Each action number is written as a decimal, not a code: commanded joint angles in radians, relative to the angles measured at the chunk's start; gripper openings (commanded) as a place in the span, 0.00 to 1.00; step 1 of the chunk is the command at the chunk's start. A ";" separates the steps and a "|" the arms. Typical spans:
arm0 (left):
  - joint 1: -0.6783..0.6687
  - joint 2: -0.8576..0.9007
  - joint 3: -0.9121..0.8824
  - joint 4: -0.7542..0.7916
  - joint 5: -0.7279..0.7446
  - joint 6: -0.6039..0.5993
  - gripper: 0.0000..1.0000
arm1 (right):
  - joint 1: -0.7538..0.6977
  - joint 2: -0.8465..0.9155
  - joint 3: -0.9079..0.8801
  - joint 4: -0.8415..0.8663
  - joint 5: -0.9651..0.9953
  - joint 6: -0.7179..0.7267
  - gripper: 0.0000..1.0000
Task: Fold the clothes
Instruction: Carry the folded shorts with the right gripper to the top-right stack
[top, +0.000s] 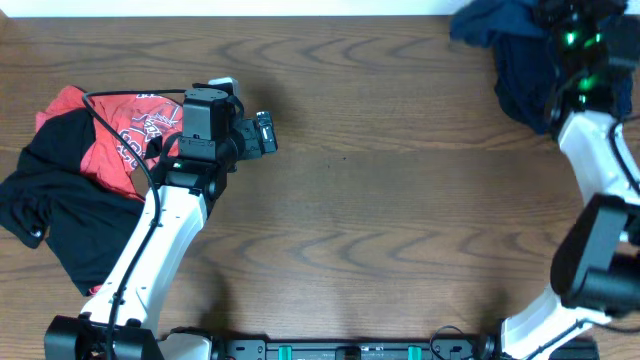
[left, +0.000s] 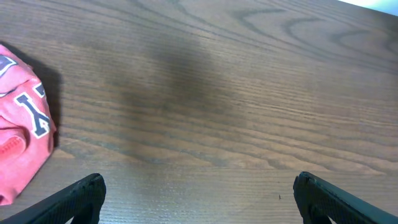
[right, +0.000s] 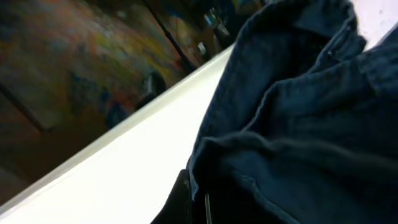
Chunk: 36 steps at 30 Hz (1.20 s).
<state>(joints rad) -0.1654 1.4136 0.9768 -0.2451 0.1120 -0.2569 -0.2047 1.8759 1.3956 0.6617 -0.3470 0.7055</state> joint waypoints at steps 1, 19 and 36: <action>0.003 0.011 0.009 0.000 -0.020 0.017 0.98 | -0.019 0.082 0.180 -0.031 0.011 -0.085 0.01; 0.003 0.011 0.009 0.038 -0.020 0.016 0.98 | -0.108 0.382 0.557 -0.188 0.044 -0.185 0.01; 0.003 0.011 0.009 0.072 -0.020 0.016 0.98 | -0.146 0.440 0.557 -0.311 0.006 -0.222 0.01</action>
<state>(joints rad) -0.1654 1.4139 0.9768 -0.1753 0.1040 -0.2569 -0.3473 2.3035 1.9163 0.3664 -0.3256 0.5117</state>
